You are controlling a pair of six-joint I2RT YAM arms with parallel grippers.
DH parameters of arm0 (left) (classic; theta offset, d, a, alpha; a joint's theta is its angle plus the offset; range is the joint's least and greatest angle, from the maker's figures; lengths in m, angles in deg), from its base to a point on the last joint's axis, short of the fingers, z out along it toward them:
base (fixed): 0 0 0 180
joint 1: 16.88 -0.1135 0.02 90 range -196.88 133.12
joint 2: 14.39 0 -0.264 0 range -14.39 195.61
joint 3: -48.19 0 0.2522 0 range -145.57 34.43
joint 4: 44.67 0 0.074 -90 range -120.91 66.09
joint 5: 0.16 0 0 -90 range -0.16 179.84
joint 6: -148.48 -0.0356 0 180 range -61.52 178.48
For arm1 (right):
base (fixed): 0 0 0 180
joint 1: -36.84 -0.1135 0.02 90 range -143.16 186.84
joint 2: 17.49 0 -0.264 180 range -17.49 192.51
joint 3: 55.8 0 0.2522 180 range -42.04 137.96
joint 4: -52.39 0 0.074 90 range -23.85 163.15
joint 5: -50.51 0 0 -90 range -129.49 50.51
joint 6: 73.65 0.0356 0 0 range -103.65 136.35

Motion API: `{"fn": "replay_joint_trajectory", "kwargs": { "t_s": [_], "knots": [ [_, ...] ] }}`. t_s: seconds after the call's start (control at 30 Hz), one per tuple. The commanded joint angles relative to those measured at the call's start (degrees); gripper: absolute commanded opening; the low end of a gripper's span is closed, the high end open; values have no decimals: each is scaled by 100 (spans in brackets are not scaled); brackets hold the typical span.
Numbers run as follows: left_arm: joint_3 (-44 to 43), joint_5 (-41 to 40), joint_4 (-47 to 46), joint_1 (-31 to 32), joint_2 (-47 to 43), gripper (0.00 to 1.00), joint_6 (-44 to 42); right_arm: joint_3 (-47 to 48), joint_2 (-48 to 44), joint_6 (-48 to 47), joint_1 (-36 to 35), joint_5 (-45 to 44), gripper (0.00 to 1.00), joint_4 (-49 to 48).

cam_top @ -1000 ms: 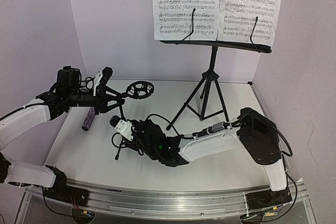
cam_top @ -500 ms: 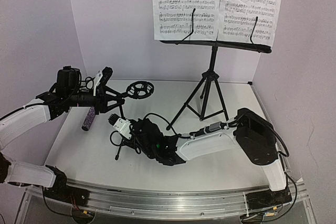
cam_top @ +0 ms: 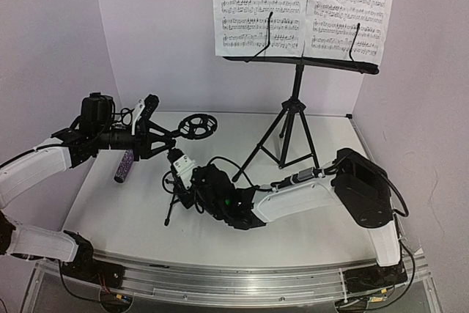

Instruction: Set up the instrument practice props

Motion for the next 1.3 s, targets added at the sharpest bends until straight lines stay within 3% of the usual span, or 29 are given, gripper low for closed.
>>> {"fn": "replay_joint_trajectory", "kwargs": {
  "t_s": [0.0,0.17,0.27,0.33,0.5,0.57,0.97,1.17,1.2,1.27],
  "knots": [
    [-323,270,-246,-93,92,0,-267,-487,-117,4089,352,860,0,100],
    [-404,604,-147,-205,213,0,-490,-784,136,5968,531,1009,0,-1127],
    [-496,794,-28,-305,302,0,-719,-655,328,5960,584,1405,5,-1691],
    [-616,933,125,-400,396,0,-1061,-621,298,5647,578,1598,29,-1695],
    [-1243,1288,823,-786,835,0,-1993,-1037,-147,5018,576,1744,78,-1739],
    [-1427,1316,1190,-820,957,0,-2425,-1233,-346,4804,576,1807,86,-1732],
    [-3133,1992,3663,-1356,2474,0,-3811,-2087,-1504,3566,577,1770,94,-1568],
    [-3148,1797,3746,-1379,2705,1,-3949,-2142,-1730,3260,573,1789,94,-1539],
    [-3178,1759,3754,-1380,2734,7,-3968,-2158,-1756,3227,574,1784,95,-1538],
    [-3282,1738,3823,-1384,2781,28,-3998,-2199,-1796,3202,578,1744,95,-1534]
  ]
}}
